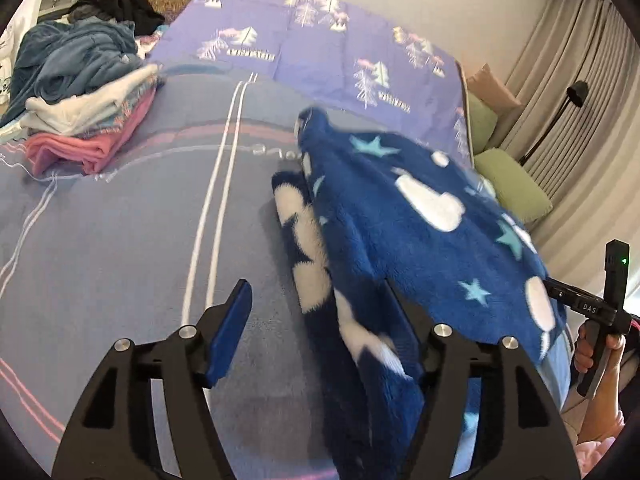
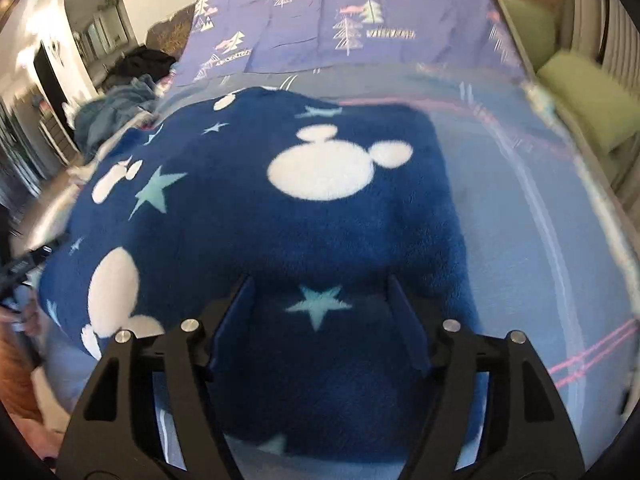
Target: Fold small clothes
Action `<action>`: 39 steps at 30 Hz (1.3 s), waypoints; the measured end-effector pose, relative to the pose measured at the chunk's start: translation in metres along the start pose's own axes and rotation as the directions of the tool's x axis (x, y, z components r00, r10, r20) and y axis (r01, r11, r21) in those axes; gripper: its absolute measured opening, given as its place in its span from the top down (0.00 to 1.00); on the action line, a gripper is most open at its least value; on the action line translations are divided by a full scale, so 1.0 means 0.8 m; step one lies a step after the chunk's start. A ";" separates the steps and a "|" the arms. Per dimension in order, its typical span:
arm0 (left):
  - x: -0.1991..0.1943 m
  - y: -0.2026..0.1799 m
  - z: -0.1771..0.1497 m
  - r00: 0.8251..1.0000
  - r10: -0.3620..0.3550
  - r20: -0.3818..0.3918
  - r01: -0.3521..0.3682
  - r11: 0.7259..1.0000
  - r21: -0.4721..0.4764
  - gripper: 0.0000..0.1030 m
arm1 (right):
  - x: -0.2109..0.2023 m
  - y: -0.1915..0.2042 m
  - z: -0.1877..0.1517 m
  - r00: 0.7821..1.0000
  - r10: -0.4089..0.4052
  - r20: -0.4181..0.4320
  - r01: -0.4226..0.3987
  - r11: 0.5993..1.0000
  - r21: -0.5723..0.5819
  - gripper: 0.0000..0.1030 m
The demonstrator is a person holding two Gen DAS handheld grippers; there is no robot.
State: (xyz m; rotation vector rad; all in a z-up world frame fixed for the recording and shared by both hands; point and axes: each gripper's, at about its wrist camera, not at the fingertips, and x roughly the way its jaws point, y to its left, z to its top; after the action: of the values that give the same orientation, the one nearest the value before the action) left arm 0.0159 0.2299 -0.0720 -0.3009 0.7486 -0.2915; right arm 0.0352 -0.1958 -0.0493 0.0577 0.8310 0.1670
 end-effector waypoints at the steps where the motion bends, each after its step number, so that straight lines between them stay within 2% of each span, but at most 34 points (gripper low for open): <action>1: -0.011 -0.001 0.000 1.000 -0.010 0.021 0.010 1.000 0.009 0.36 | -0.010 0.008 0.003 1.000 -0.002 0.027 0.003 1.000 -0.013 0.33; 6: -0.042 0.005 -0.010 0.997 -0.042 0.059 0.041 0.999 0.008 0.36 | -0.057 0.053 0.010 0.985 0.078 0.157 -0.063 0.993 -0.096 0.33; 10: -0.048 0.020 -0.025 0.998 -0.030 0.056 0.030 1.000 -0.009 0.35 | -0.067 0.105 0.009 0.972 0.153 0.181 -0.115 0.972 -0.204 0.33; 13: -0.049 0.031 -0.035 0.999 -0.016 0.047 0.017 1.000 -0.025 0.36 | -0.059 0.154 0.006 0.970 0.203 0.131 -0.158 0.942 -0.296 0.33; 16: -0.051 0.037 -0.043 0.998 -0.049 0.037 0.050 0.998 -0.035 0.36 | -0.044 0.207 -0.003 0.968 0.245 0.058 -0.201 0.892 -0.405 0.33; 19: -0.060 0.028 -0.050 0.989 -0.146 0.032 0.146 0.989 0.008 0.36 | -0.034 0.243 -0.018 0.962 0.274 0.009 -0.236 0.843 -0.484 0.33; 22: -0.067 0.019 -0.055 0.972 -0.232 0.030 0.231 0.972 0.045 0.36 | -0.026 0.265 -0.029 0.955 0.295 -0.021 -0.263 0.817 -0.513 0.33; 23: -0.068 0.016 -0.056 0.966 -0.256 0.036 0.254 0.966 0.053 0.45 | -0.023 0.270 -0.031 0.955 0.295 -0.031 -0.267 0.810 -0.522 0.33; 24: -0.066 0.015 -0.058 0.963 -0.267 0.036 0.265 0.963 0.058 0.59 | -0.021 0.273 -0.034 0.956 0.290 -0.035 -0.264 0.806 -0.530 0.33; 25: -0.063 0.010 -0.058 0.959 -0.282 0.022 0.280 0.958 0.061 0.90 | -0.019 0.276 -0.036 0.960 0.279 -0.037 -0.255 0.805 -0.536 0.33; 26: -0.056 0.008 -0.058 0.958 -0.285 -0.002 0.285 0.957 0.053 0.94 | -0.017 0.277 -0.037 0.963 0.266 -0.038 -0.244 0.808 -0.537 0.33; 27: -0.052 0.008 -0.058 0.961 -0.278 -0.011 0.278 0.960 0.041 0.94 | -0.015 0.276 -0.036 0.965 0.259 -0.039 -0.240 0.813 -0.531 0.33; 30: -0.043 0.016 -0.060 0.947 -0.319 -0.028 0.319 0.948 0.000 0.94 | -0.013 0.264 -0.029 0.966 0.253 -0.045 -0.243 0.842 -0.482 0.33; 31: -0.043 0.021 -0.060 0.941 -0.339 -0.027 0.338 0.941 -0.026 0.89 | -0.013 0.260 -0.028 0.967 0.250 -0.043 -0.240 0.850 -0.469 0.33; 32: -0.043 0.024 -0.061 0.937 -0.348 -0.023 0.347 0.937 -0.043 0.68 | -0.013 0.256 -0.026 0.969 0.245 -0.041 -0.236 0.858 -0.456 0.33; 34: -0.046 0.028 -0.064 0.946 -0.323 -0.012 0.321 0.944 -0.070 0.41 | -0.014 0.250 -0.024 0.970 0.239 -0.038 -0.231 0.869 -0.438 0.33; 35: -0.047 0.025 -0.066 0.953 -0.301 -0.009 0.301 0.952 -0.053 0.42 | -0.014 0.249 -0.024 0.970 0.238 -0.038 -0.231 0.871 -0.433 0.33; 36: -0.047 0.020 -0.067 0.955 -0.296 -0.010 0.296 0.955 -0.018 0.50 | -0.013 0.248 -0.024 0.971 0.237 -0.038 -0.230 0.873 -0.430 0.33; 37: -0.048 0.015 -0.067 0.957 -0.291 -0.011 0.291 0.957 0.008 0.85 | -0.012 0.247 -0.024 0.971 0.236 -0.037 -0.228 0.874 -0.429 0.33; 38: -0.046 0.008 -0.067 0.957 -0.291 -0.024 0.291 0.956 0.040 0.94 | -0.011 0.248 -0.024 0.972 0.234 -0.037 -0.226 0.874 -0.429 0.33; 39: -0.048 0.004 -0.067 0.962 -0.271 -0.019 0.271 0.961 0.051 0.94 | -0.011 0.249 -0.024 0.972 0.231 -0.037 -0.224 0.875 -0.430 0.33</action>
State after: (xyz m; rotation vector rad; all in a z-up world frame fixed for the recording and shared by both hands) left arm -0.0480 0.2380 -0.0868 -0.3520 0.7102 -0.5725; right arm -0.0094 -0.0015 -0.0329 -0.2636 0.7538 0.5713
